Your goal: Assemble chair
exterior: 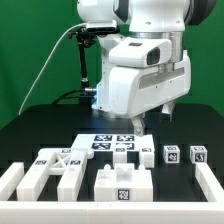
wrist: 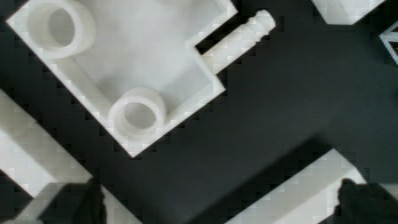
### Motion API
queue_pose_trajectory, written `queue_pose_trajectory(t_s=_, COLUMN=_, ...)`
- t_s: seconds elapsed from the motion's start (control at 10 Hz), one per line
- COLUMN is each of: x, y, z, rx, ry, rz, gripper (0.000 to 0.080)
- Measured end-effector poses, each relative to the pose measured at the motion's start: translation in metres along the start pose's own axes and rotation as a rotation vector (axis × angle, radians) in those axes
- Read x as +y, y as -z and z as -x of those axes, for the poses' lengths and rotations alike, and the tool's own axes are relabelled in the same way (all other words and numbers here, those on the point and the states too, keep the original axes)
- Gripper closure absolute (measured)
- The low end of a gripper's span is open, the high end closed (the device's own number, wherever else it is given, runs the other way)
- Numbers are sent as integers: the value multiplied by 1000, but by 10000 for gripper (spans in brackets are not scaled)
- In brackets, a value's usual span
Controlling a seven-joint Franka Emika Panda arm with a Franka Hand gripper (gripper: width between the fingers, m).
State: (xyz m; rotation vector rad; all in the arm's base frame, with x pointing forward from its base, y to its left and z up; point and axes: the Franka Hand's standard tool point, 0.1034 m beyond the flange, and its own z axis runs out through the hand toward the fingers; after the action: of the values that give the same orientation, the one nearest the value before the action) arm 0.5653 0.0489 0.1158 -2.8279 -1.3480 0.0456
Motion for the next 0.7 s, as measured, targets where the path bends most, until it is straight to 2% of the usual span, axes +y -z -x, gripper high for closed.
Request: queue_pose_trajectory(t_s=0.7, x=0, y=0, z=0, rx=0, ry=0, rz=0, gripper=149)
